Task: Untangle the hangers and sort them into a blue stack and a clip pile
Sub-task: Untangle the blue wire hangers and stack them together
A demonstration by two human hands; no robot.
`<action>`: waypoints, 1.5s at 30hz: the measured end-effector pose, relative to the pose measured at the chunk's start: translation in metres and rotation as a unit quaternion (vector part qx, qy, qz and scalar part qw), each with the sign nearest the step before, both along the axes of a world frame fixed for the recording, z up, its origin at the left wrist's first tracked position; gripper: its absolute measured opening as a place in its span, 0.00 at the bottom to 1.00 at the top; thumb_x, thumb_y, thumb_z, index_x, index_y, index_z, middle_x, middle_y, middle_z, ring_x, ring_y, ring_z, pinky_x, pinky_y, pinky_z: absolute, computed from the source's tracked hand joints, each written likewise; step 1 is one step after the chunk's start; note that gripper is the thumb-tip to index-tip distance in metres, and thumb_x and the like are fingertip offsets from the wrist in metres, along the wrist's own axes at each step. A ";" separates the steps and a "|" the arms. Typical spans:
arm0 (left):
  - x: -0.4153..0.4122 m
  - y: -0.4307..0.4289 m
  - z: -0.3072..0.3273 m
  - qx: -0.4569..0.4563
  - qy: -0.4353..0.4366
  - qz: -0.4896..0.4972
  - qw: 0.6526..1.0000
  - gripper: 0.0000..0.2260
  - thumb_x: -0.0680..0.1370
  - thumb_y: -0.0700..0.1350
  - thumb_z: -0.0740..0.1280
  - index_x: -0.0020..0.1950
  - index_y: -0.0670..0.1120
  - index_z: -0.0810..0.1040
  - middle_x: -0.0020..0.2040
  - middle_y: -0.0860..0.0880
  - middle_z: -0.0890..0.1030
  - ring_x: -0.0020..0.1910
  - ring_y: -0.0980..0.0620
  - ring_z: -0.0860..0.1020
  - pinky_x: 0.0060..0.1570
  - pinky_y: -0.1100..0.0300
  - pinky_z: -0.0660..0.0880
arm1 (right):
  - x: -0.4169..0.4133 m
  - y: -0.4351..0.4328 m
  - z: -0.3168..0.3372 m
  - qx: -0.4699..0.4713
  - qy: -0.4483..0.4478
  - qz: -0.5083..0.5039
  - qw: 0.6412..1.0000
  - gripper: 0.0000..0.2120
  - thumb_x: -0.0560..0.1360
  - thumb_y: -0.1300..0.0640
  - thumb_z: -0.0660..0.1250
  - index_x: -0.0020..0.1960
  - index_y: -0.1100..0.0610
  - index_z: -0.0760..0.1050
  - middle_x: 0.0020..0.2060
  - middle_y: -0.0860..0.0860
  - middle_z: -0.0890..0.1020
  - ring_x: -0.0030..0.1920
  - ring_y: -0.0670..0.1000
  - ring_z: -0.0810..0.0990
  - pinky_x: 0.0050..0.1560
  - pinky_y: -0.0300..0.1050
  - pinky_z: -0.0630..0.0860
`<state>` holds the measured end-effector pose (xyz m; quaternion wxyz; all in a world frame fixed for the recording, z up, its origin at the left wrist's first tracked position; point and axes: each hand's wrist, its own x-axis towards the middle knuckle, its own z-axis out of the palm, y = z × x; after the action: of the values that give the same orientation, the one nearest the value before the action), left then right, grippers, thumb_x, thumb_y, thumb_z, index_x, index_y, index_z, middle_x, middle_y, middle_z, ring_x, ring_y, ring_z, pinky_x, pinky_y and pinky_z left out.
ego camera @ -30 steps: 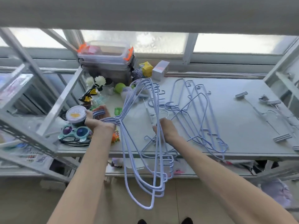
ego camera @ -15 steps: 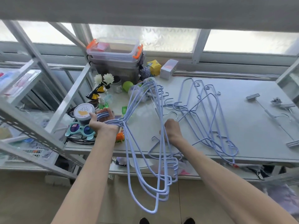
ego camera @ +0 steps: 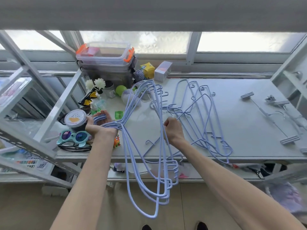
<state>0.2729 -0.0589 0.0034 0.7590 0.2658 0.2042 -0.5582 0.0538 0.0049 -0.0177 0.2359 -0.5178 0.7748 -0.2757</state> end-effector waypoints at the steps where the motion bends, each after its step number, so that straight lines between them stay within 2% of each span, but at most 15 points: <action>1: -0.003 0.000 0.002 -0.003 -0.002 -0.001 1.000 0.10 0.76 0.44 0.68 0.39 0.40 0.74 0.36 0.43 0.77 0.38 0.45 0.79 0.54 0.53 0.80 | -0.005 -0.001 0.000 -0.005 -0.014 -0.006 1.000 0.06 0.69 0.69 0.60 0.39 0.66 0.76 0.38 0.61 0.81 0.41 0.60 0.78 0.37 0.48 0.71; 5: -0.020 0.006 0.011 -0.031 0.005 0.018 0.999 0.10 0.77 0.43 0.67 0.38 0.40 0.74 0.35 0.43 0.76 0.36 0.46 0.77 0.53 0.53 0.80 | -0.027 0.002 0.008 -0.037 -0.059 0.009 0.998 0.06 0.69 0.68 0.62 0.35 0.61 0.74 0.32 0.55 0.77 0.35 0.54 0.76 0.34 0.42 0.68; 8: -0.041 0.015 0.024 -0.045 0.001 0.026 0.999 0.13 0.78 0.43 0.65 0.34 0.40 0.73 0.29 0.44 0.76 0.31 0.47 0.77 0.44 0.56 0.81 | -0.045 0.009 0.014 -0.042 -0.098 0.027 0.994 0.06 0.70 0.68 0.63 0.35 0.63 0.74 0.28 0.53 0.74 0.29 0.51 0.74 0.28 0.43 0.71; 12: -0.066 0.031 0.034 -0.067 -0.008 0.053 0.996 0.14 0.78 0.44 0.64 0.34 0.41 0.72 0.28 0.44 0.76 0.31 0.47 0.77 0.47 0.56 0.80 | -0.076 0.013 0.025 -0.058 -0.122 0.031 0.990 0.07 0.70 0.68 0.62 0.39 0.72 0.77 0.31 0.66 0.79 0.24 0.51 0.71 0.18 0.35 0.66; 15: -0.088 0.044 0.041 -0.077 -0.022 0.076 0.994 0.13 0.78 0.44 0.65 0.35 0.40 0.74 0.29 0.44 0.76 0.32 0.47 0.77 0.48 0.56 0.80 | -0.103 0.016 0.028 -0.072 -0.163 0.028 0.984 0.08 0.68 0.67 0.61 0.33 0.66 0.77 0.24 0.58 0.76 0.23 0.56 0.75 0.25 0.48 0.77; 18: -0.120 0.053 0.047 -0.067 -0.037 0.073 0.994 0.10 0.78 0.45 0.65 0.41 0.40 0.76 0.34 0.44 0.76 0.34 0.47 0.77 0.43 0.56 0.81 | -0.140 0.025 0.026 -0.067 -0.172 0.028 0.982 0.08 0.68 0.65 0.62 0.32 0.59 0.76 0.24 0.51 0.76 0.26 0.57 0.78 0.30 0.57 0.79; 24: -0.202 0.059 0.047 -0.078 -0.018 0.054 0.995 0.15 0.80 0.45 0.62 0.35 0.41 0.72 0.31 0.45 0.74 0.31 0.47 0.76 0.40 0.55 0.81 | -0.232 0.045 0.029 -0.070 -0.147 -0.011 0.987 0.07 0.70 0.66 0.63 0.40 0.65 0.80 0.36 0.59 0.83 0.39 0.58 0.81 0.39 0.48 0.77; 26: -0.235 0.058 0.045 -0.089 0.001 0.032 0.996 0.15 0.80 0.45 0.62 0.35 0.41 0.72 0.31 0.45 0.73 0.32 0.47 0.75 0.44 0.55 0.79 | -0.266 0.053 0.027 -0.065 -0.143 -0.018 0.987 0.06 0.71 0.64 0.64 0.40 0.62 0.80 0.35 0.58 0.83 0.35 0.57 0.81 0.30 0.44 0.75; 29: -0.286 0.061 0.042 -0.081 0.002 -0.003 0.997 0.15 0.79 0.44 0.62 0.33 0.41 0.72 0.27 0.45 0.75 0.31 0.46 0.75 0.39 0.56 0.80 | -0.316 0.068 0.023 -0.062 -0.133 -0.034 0.989 0.07 0.72 0.62 0.63 0.38 0.55 0.77 0.32 0.53 0.81 0.24 0.46 0.77 0.23 0.34 0.68; 31: -0.316 0.066 0.038 -0.080 0.003 -0.022 0.997 0.14 0.79 0.44 0.62 0.34 0.41 0.73 0.29 0.44 0.75 0.31 0.46 0.76 0.39 0.55 0.80 | -0.346 0.079 0.021 -0.061 -0.135 -0.050 0.988 0.06 0.72 0.63 0.63 0.39 0.56 0.78 0.32 0.54 0.80 0.25 0.45 0.75 0.24 0.36 0.69; 33: -0.341 0.069 0.033 -0.081 0.010 -0.041 0.996 0.13 0.79 0.44 0.62 0.35 0.40 0.72 0.31 0.44 0.75 0.32 0.46 0.76 0.39 0.55 0.80 | -0.374 0.089 0.016 -0.061 -0.140 -0.073 0.986 0.06 0.73 0.63 0.64 0.40 0.57 0.79 0.33 0.54 0.81 0.30 0.51 0.77 0.24 0.34 0.69; 36: -0.369 0.072 0.027 -0.070 0.012 -0.046 0.996 0.13 0.79 0.44 0.64 0.36 0.41 0.72 0.30 0.45 0.74 0.31 0.46 0.76 0.37 0.56 0.80 | -0.408 0.100 0.007 -0.080 -0.163 -0.120 0.976 0.07 0.73 0.65 0.64 0.40 0.60 0.80 0.34 0.53 0.80 0.36 0.52 0.77 0.33 0.37 0.71; 37: -0.376 0.073 0.025 -0.066 0.006 -0.046 0.997 0.12 0.79 0.44 0.64 0.37 0.41 0.72 0.30 0.44 0.74 0.31 0.46 0.76 0.37 0.56 0.80 | -0.417 0.104 0.005 -0.087 -0.171 -0.135 0.972 0.07 0.73 0.65 0.64 0.39 0.61 0.79 0.33 0.54 0.80 0.36 0.53 0.78 0.34 0.38 0.71; 40: -0.396 0.077 0.023 -0.057 -0.016 -0.055 0.997 0.12 0.79 0.44 0.63 0.37 0.41 0.72 0.32 0.44 0.74 0.32 0.46 0.76 0.39 0.55 0.81 | -0.439 0.110 -0.001 -0.090 -0.203 -0.173 0.960 0.07 0.75 0.66 0.62 0.40 0.65 0.77 0.31 0.55 0.77 0.27 0.53 0.75 0.23 0.37 0.71; 45: -0.421 0.078 0.027 -0.057 -0.040 -0.057 0.996 0.14 0.80 0.43 0.64 0.35 0.41 0.72 0.28 0.45 0.74 0.30 0.46 0.75 0.37 0.55 0.80 | -0.465 0.109 -0.018 -0.070 -0.228 -0.214 0.947 0.06 0.74 0.65 0.64 0.42 0.66 0.79 0.30 0.52 0.78 0.31 0.50 0.74 0.35 0.42 0.69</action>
<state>-0.1476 0.0195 0.0300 0.7473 0.2554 0.1257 -0.6005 -0.4116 0.1142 -0.0357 0.3043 -0.2783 0.7719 -0.4839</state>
